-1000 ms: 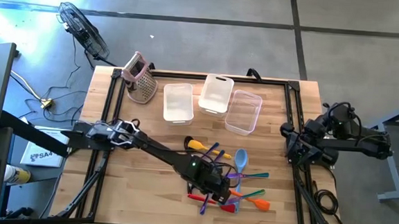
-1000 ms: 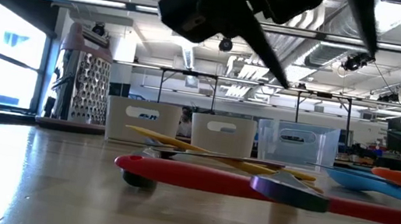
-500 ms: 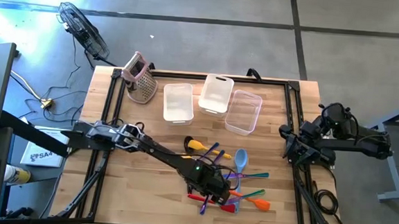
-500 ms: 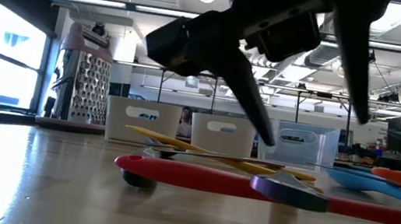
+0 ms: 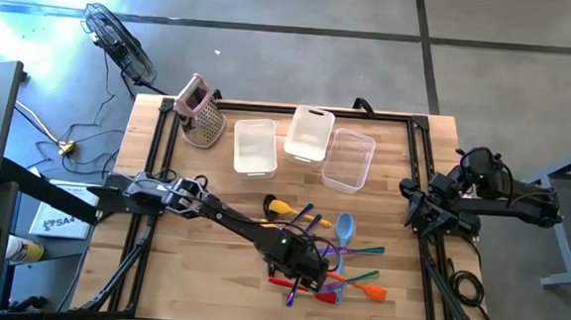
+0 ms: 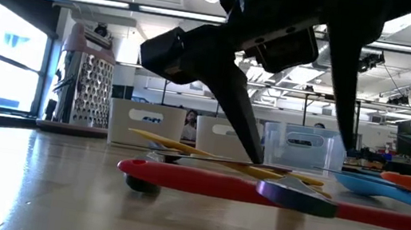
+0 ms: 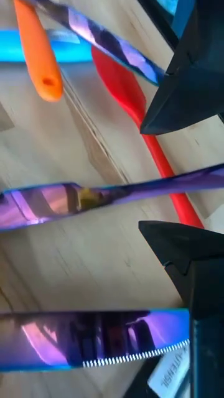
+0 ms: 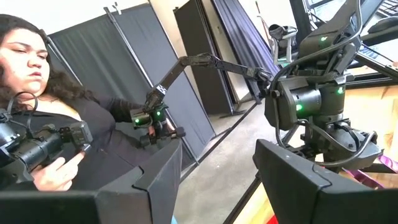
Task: Pick & Place Kitchen Items
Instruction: Put the violet table knife into the left white bin
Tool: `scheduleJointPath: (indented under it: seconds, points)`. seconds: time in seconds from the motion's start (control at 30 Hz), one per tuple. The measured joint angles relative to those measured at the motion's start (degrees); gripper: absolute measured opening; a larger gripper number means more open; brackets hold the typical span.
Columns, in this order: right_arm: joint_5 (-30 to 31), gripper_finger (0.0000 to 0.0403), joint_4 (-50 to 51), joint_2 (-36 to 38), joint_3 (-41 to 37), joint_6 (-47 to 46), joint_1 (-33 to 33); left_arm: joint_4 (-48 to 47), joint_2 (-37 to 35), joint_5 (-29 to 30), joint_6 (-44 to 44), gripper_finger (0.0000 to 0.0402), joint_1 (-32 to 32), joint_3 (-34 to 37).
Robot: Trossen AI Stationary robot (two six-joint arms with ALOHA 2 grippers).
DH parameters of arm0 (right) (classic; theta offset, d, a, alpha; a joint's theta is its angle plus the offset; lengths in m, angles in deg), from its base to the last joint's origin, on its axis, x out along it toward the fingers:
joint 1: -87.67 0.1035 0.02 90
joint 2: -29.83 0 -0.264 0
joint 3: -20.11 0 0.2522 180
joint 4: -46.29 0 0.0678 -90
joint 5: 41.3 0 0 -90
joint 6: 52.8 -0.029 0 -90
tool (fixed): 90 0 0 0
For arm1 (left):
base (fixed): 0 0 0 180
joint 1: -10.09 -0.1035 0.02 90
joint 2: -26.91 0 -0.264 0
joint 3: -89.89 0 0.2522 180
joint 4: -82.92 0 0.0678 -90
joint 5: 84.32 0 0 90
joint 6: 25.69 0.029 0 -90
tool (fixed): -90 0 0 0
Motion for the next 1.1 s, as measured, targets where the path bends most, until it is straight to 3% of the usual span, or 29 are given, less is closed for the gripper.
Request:
scheduleJointPath:
  seconds: [0.37, 0.77, 1.1]
  points:
    - [0.0, 0.0199, 0.0, 0.0, 0.0, 0.1, 0.0, 0.2, 0.2, -0.8, 0.5, 0.0232, -1.2, 0.0]
    - [0.0, 0.0199, 0.0, 0.0, 0.0, 0.2, 0.0, 2.9, 3.1, -6.9, 1.5, 0.0232, -1.9, 0.0]
    - [0.0, 0.0199, 0.0, 0.0, 0.0, 0.5, 0.0, 2.7, 3.1, -6.8, 1.5, 0.023, -1.9, 0.0]
